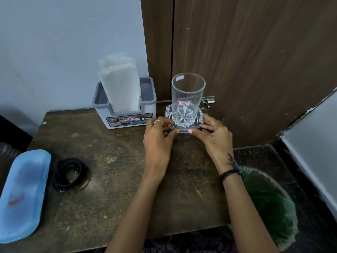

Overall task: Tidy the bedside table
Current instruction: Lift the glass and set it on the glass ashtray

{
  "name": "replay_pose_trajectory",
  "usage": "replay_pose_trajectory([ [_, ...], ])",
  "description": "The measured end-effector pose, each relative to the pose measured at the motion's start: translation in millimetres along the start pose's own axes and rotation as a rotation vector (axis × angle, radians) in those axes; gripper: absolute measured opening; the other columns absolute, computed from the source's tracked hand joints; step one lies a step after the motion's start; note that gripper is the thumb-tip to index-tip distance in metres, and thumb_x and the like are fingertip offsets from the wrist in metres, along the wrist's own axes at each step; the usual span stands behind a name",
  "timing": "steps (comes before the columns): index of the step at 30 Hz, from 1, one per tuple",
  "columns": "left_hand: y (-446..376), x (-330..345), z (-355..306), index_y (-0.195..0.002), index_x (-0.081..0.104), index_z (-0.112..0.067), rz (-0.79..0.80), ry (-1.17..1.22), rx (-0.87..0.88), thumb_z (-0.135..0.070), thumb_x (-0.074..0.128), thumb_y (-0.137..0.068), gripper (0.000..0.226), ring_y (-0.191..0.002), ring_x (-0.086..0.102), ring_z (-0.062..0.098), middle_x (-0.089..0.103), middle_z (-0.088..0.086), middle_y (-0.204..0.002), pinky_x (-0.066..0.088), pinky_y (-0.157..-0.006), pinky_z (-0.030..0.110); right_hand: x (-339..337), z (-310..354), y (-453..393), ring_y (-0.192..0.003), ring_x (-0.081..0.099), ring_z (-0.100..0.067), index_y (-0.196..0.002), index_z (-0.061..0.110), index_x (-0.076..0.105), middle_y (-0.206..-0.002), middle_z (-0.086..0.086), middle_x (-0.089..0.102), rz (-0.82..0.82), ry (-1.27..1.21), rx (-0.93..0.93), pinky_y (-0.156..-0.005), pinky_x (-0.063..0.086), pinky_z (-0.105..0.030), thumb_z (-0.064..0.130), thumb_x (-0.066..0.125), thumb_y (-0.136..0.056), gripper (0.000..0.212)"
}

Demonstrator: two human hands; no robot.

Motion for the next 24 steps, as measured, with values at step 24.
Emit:
replay_pose_trajectory([
  [24, -2.1, 11.7, 8.0, -0.135, 0.047, -0.018, 0.049, -0.056, 0.082, 0.005, 0.052, -0.088, 0.052, -0.113, 0.047, 0.002, 0.051, 0.004, -0.131, 0.040, -0.099, 0.017, 14.7, 1.2, -15.2, -0.090, 0.058, -0.006, -0.132, 0.019, 0.049, -0.113, 0.003, 0.055, -0.105, 0.225, -0.065, -0.080, 0.050, -0.026, 0.035, 0.071, -0.078, 0.059],
])
Point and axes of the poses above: each hand's wrist, its own y-axis away from the middle knuckle, its own x-axis out of the palm, z = x × y, the point moved 9 cm from there along -y, towards the middle knuckle
